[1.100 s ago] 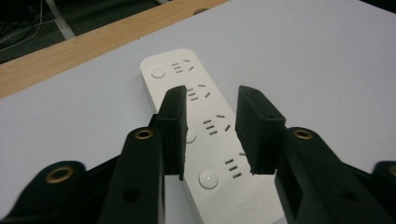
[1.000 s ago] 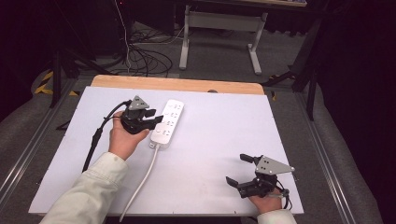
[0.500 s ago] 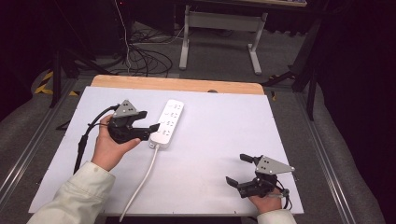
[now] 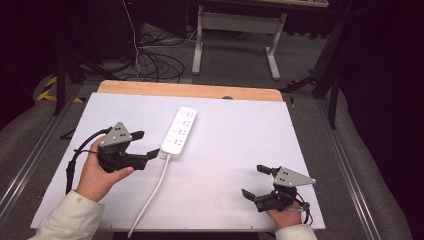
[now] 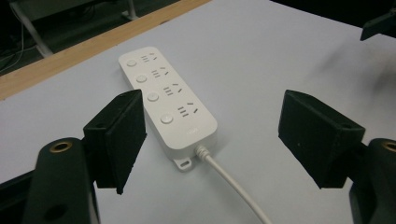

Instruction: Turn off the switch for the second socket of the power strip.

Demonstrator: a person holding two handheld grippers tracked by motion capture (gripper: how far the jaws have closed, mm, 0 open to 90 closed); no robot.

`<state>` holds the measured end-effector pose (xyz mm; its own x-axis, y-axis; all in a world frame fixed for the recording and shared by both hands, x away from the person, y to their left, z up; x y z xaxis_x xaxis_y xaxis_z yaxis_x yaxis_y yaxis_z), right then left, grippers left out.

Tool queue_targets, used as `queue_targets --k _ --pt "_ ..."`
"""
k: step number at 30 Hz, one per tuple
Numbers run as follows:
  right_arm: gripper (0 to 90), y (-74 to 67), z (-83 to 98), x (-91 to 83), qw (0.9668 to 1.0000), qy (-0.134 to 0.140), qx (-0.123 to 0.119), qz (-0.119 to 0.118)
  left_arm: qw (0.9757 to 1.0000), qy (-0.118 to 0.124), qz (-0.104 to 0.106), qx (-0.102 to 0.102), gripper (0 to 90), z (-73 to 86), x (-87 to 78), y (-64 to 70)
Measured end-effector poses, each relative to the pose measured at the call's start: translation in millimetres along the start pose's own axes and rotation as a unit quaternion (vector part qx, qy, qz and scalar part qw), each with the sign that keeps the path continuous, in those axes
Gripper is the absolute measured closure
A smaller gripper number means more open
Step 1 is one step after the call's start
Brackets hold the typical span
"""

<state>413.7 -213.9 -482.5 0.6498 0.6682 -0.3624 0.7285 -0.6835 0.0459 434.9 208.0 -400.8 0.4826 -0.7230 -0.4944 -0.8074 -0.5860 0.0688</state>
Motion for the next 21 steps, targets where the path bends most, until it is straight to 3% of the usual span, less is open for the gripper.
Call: queue_targets --k 10,14,19,21 --pt "3.5 -0.3 -0.1 -0.3 1.0 0.002 0.001 0.0 0.999 0.034 0.017 0.024 22.3 30.0 -16.1 5.4" --pt "3.5 -0.1 -0.2 -0.4 1.0 0.001 0.002 0.0 0.9985 0.046 0.031 0.007 20.2 42.9 -19.7 6.5" --pt "3.5 -0.3 -0.4 -1.1 1.0 0.004 0.001 0.0 0.9987 0.042 0.03 0.001 19.3 60.1 -23.0 4.5" --pt "3.5 -0.3 -0.4 -1.4 1.0 0.003 0.001 -0.001 0.9983 0.043 0.039 -0.001 19.2 67.1 -23.2 3.1"
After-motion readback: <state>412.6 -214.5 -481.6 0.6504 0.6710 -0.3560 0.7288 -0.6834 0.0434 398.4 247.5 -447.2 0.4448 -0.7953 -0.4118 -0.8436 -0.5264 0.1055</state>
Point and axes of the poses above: each handheld gripper's, and its own axes: x roughly forward along the jaws, z roughly out of its underside, y roughly to its right, the point moved 3 cm from there along x, roughly forward along the jaws, and after that the axes turned 10 degrees about z, right-handed, at the moved point
